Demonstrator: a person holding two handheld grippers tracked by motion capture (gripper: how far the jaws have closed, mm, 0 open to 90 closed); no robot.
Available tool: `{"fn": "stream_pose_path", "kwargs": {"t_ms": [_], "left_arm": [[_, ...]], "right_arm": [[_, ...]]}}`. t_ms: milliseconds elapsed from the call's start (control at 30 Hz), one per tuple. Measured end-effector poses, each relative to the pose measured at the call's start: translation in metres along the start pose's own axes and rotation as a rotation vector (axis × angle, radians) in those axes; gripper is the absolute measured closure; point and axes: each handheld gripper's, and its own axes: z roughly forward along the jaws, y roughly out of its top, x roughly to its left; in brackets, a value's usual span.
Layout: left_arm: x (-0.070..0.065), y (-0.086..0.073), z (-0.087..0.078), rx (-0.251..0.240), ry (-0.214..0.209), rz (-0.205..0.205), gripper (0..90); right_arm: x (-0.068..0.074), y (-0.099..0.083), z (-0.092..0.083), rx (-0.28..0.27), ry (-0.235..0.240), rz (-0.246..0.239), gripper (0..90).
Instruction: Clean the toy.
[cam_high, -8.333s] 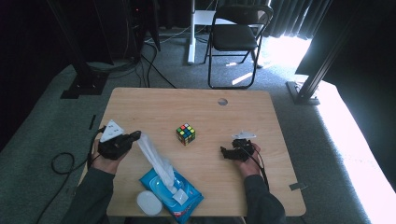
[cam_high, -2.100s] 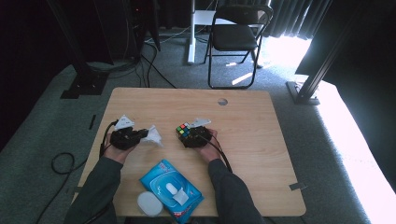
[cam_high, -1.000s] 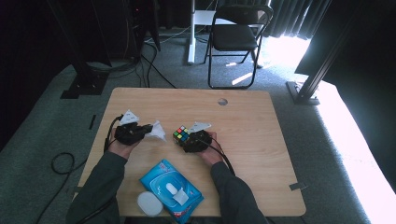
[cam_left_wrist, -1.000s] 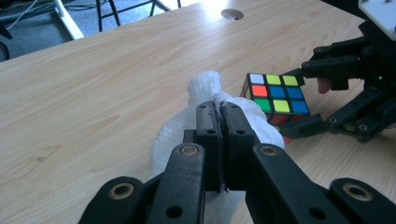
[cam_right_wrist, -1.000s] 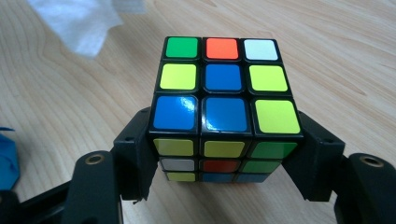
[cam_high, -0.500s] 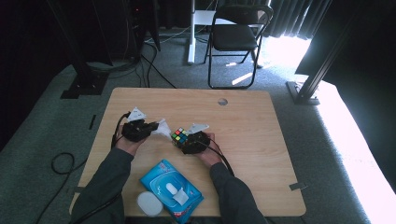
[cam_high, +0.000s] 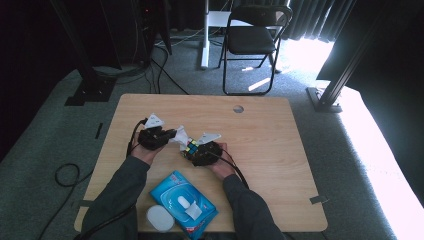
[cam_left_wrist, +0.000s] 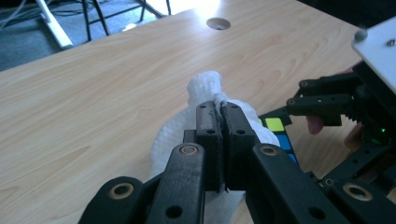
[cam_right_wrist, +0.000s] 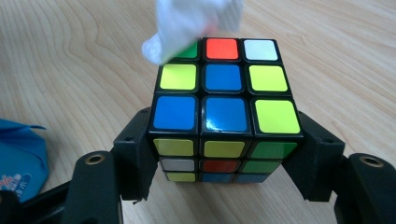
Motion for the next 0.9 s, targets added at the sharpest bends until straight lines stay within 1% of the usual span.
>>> {"fn": "stream_pose_path", "kwargs": {"t_ms": [133, 333, 433, 567, 667, 767, 900], "left_arm": [[-0.006, -0.001, 0.011, 0.034, -0.017, 0.011, 87.2], [-0.013, -0.007, 0.024, 0.089, -0.042, 0.042, 86.5], [-0.016, -0.010, 0.030, 0.111, -0.047, 0.051, 84.2], [-0.018, -0.011, 0.033, 0.122, -0.057, 0.052, 80.5], [-0.019, -0.011, 0.034, 0.125, -0.068, 0.052, 75.5], [-0.019, -0.012, 0.034, 0.113, -0.099, 0.050, 69.6], [-0.021, -0.012, 0.035, 0.111, -0.105, 0.049, 68.5]], "right_arm": [[0.000, 0.002, 0.000, -0.004, 0.002, -0.001, 34.2], [0.000, 0.004, -0.001, -0.011, 0.004, 0.004, 34.2], [0.000, 0.005, -0.002, -0.016, 0.003, 0.001, 34.3], [0.001, 0.005, -0.001, -0.013, 0.003, 0.004, 34.2], [0.002, 0.005, 0.000, -0.015, 0.001, 0.003, 34.2], [0.002, 0.006, 0.000, -0.020, 0.004, 0.000, 34.3], [0.004, 0.007, -0.001, -0.019, 0.004, -0.002, 34.3]]}}
